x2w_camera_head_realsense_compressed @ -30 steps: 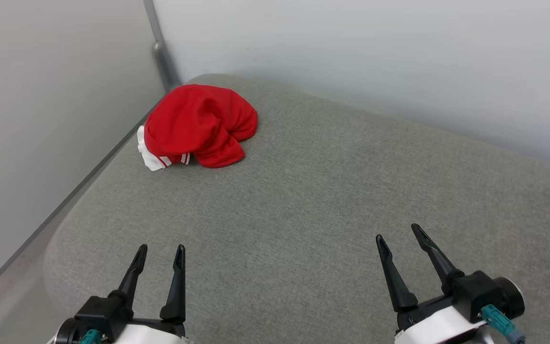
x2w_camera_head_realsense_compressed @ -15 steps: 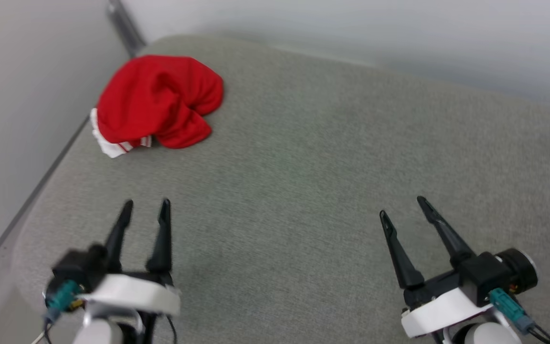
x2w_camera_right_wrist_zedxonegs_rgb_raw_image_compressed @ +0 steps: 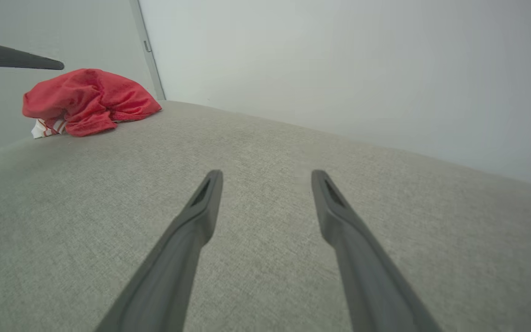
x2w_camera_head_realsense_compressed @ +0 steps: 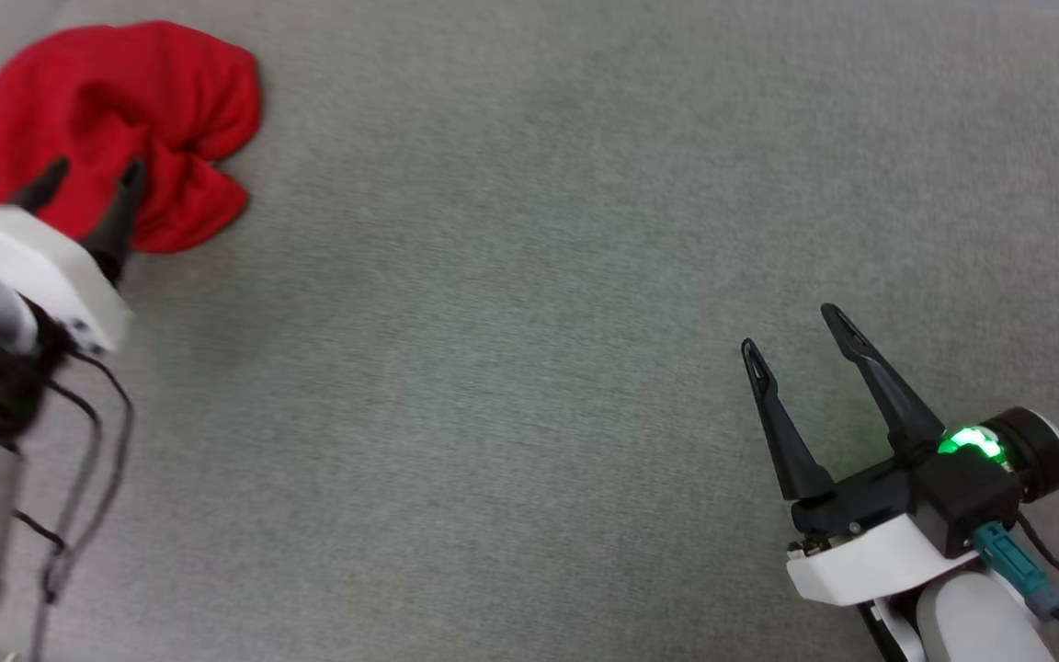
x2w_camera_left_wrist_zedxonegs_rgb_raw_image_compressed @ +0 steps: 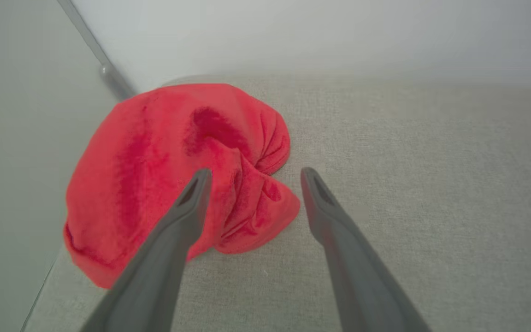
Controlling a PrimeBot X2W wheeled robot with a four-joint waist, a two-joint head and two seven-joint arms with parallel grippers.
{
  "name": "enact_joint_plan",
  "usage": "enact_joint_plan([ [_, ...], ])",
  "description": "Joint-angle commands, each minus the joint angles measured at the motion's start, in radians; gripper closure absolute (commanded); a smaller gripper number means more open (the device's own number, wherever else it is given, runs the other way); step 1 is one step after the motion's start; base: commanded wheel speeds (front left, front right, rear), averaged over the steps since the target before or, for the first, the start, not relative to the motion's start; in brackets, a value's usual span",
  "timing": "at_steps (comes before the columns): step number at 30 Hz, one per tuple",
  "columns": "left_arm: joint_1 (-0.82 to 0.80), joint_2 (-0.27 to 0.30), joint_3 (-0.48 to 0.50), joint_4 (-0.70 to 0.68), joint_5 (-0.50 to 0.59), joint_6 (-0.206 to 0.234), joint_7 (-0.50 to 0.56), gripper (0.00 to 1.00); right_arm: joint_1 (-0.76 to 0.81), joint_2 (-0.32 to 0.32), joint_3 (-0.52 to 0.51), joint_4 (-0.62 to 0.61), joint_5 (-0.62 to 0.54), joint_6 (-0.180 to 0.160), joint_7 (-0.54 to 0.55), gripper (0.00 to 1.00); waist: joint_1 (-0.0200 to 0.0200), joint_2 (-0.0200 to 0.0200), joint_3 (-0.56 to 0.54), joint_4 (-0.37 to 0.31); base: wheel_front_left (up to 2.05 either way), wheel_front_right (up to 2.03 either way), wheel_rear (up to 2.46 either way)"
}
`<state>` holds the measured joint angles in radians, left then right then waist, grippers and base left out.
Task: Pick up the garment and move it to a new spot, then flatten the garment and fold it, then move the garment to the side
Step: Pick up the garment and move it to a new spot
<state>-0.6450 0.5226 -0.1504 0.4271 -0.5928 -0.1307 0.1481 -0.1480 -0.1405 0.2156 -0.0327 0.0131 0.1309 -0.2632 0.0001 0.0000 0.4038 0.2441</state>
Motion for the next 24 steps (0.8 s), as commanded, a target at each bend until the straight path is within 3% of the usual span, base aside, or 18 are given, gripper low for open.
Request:
enact_joint_plan([
  [1,-0.044,0.033,-0.017,0.019,-0.032,0.001,0.063,0.00,-0.020,-0.004,0.004,-0.010,-0.007,0.000,-0.002,0.00,-0.0001,0.0000,0.062,-0.050,0.00,0.00,0.00],
  [4,-0.111,0.121,-0.080,0.045,-0.082,0.001,0.204,0.00,-0.030,-0.007,0.013,-0.019,-0.009,0.000,-0.002,0.00,-0.0001,0.0000,0.097,-0.073,0.00,0.00,0.00],
  [10,-0.203,0.208,-0.162,0.084,-0.216,0.001,0.419,0.00,-0.046,-0.006,0.015,-0.030,-0.013,0.000,-0.002,0.00,-0.0001,0.0000,0.157,-0.112,0.00,0.00,0.00],
  [16,-0.244,0.233,-0.209,0.156,-0.262,0.001,0.511,0.00,-0.060,-0.012,0.019,-0.038,-0.017,0.000,-0.002,0.00,-0.0001,0.0000,0.197,-0.131,0.00,0.00,0.00],
  [22,-0.247,0.189,-0.254,0.222,-0.327,0.001,0.584,0.00,-0.068,-0.019,0.010,-0.037,-0.020,0.000,-0.002,0.00,-0.0001,0.0000,0.214,-0.133,0.00,0.00,0.00],
  [23,-0.242,0.183,-0.256,0.231,-0.343,0.000,0.593,1.00,-0.068,-0.019,0.009,-0.035,-0.021,0.000,-0.002,0.00,-0.0001,0.0000,0.215,-0.132,0.00,0.00,0.00],
  [24,-0.240,0.179,-0.258,0.234,-0.356,0.000,0.598,1.00,-0.070,-0.018,0.008,-0.032,-0.022,0.000,-0.002,0.00,-0.0001,0.0000,0.213,-0.131,0.00,0.00,0.00],
])
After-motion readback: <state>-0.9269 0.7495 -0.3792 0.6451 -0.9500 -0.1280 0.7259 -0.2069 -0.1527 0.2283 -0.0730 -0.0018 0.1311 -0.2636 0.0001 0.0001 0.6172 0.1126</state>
